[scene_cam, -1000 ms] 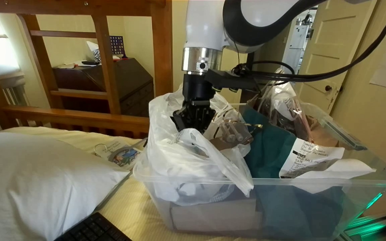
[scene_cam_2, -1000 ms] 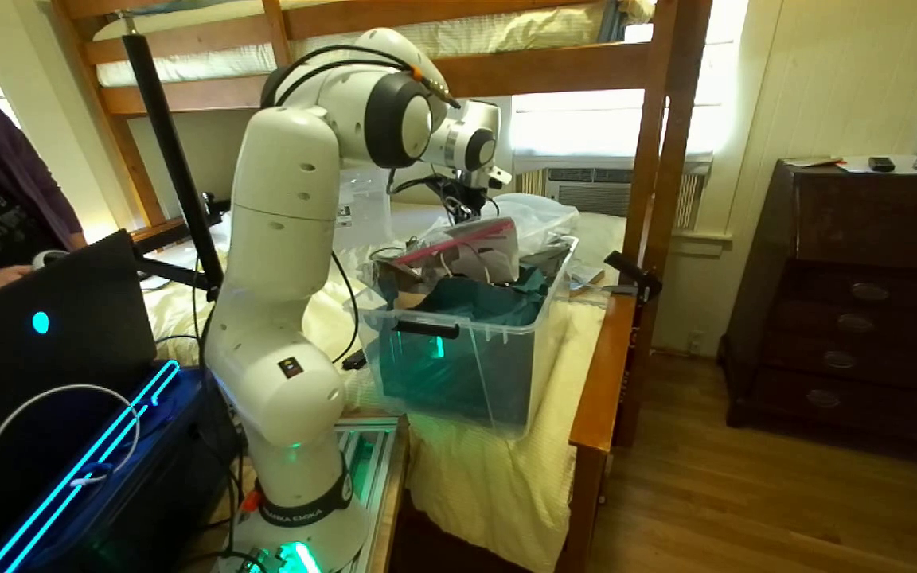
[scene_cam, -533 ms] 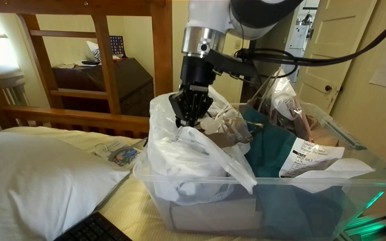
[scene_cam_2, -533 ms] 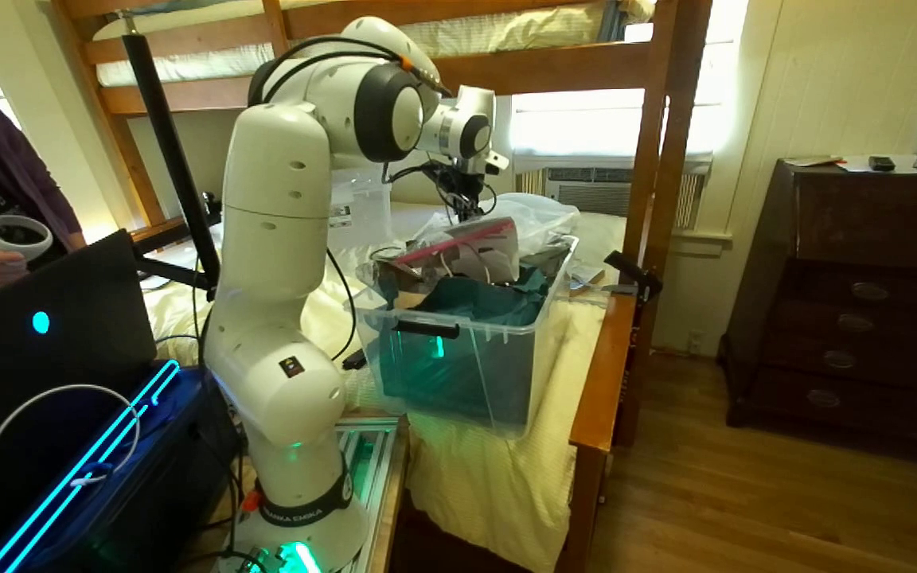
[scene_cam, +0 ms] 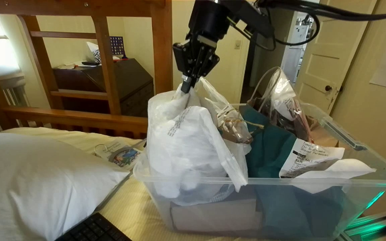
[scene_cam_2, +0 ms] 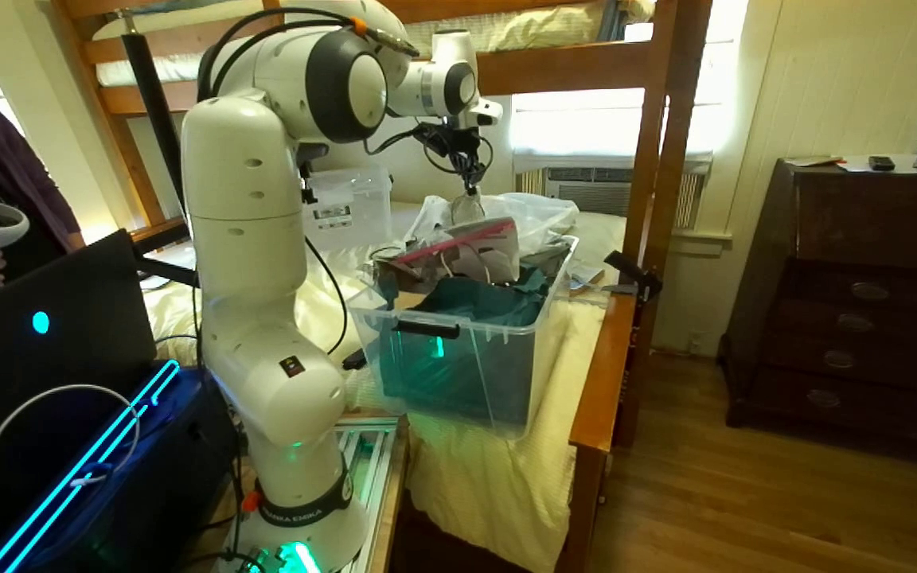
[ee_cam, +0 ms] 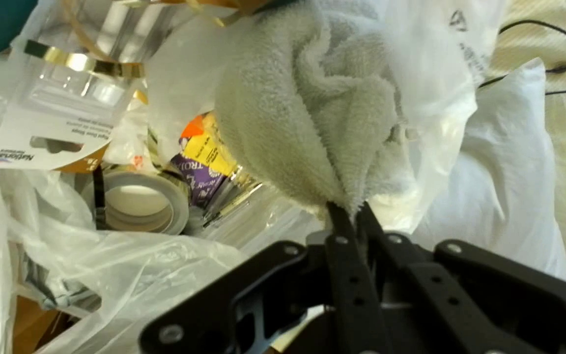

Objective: Pick up the white cloth from the white plastic bag and put it back in the plastic bag

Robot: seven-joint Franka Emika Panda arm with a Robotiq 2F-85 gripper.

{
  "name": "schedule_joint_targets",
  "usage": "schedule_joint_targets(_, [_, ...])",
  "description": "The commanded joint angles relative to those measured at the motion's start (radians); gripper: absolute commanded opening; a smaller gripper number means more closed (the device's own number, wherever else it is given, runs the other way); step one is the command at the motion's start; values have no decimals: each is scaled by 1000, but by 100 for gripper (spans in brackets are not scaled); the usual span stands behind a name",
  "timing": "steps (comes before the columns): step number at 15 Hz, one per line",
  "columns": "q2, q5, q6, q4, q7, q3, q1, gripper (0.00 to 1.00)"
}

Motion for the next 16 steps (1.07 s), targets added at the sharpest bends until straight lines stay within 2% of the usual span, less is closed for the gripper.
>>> schedule_joint_targets(1, [-56,-74,-17,-16,52,-4,3,2])
schedule_joint_targets(7, [-99,-185,-59,-21,115,7,-3,2])
schedule_joint_targets(16, [-157,-310,-189,-16,222,37,-12,2])
